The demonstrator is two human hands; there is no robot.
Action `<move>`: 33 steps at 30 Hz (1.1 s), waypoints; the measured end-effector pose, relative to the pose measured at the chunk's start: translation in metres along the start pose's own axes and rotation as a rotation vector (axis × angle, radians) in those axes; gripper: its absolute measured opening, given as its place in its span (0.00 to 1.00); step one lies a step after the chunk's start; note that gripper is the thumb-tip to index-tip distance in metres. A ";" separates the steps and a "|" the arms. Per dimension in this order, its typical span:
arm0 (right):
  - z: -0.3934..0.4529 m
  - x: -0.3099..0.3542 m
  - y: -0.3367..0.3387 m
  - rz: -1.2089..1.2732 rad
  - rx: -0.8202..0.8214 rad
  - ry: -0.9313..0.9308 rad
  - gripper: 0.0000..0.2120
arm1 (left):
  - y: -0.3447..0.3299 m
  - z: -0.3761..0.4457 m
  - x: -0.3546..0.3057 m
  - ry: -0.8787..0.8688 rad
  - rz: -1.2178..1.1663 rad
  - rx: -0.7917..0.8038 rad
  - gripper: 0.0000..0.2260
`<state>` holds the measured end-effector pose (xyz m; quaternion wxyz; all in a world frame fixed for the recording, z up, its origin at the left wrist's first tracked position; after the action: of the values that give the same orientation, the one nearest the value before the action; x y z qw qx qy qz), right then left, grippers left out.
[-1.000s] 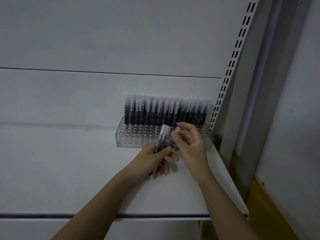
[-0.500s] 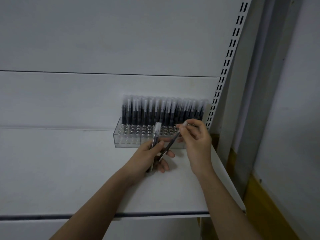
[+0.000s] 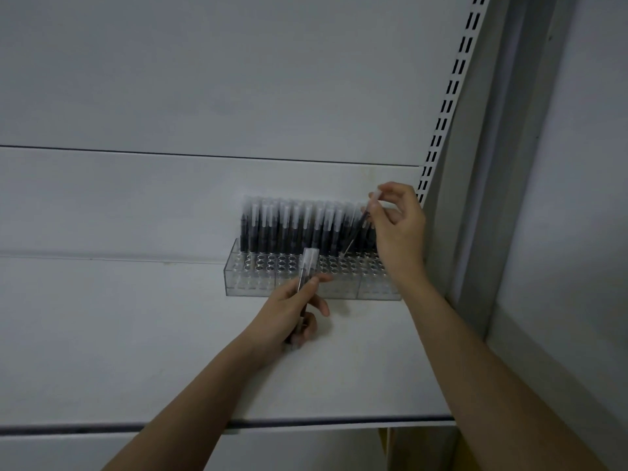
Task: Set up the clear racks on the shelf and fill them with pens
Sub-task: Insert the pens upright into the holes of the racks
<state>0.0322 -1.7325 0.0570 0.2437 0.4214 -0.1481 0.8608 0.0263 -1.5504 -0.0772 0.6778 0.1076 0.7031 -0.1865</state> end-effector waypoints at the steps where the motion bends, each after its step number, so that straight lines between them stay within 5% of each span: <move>1: 0.002 -0.001 -0.003 -0.019 0.016 0.012 0.08 | 0.000 0.000 0.000 -0.004 -0.001 -0.003 0.12; 21: -0.008 -0.027 -0.040 -0.404 0.353 -0.064 0.11 | 0.000 0.001 0.000 -0.011 -0.044 -0.005 0.14; 26: -0.034 -0.015 -0.015 -0.221 0.116 -0.059 0.10 | 0.000 0.000 0.000 -0.010 -0.027 -0.010 0.11; 33: -0.104 -0.040 -0.035 0.039 0.296 -0.231 0.10 | 0.000 0.000 0.001 -0.018 0.029 -0.015 0.10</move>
<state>0.0047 -1.6673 -0.0354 0.1435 0.5457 -0.0549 0.8238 0.0260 -1.5507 -0.0778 0.6877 0.1110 0.6965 -0.1721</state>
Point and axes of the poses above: each hand's wrist, its own z-axis towards the middle knuckle, its own y-axis out of the back of the hand, x = y × z, the point moved 10 cm from there along z, towards the middle knuckle, and after that the axes turned 3 degrees about -x, right-handed, at the moved point
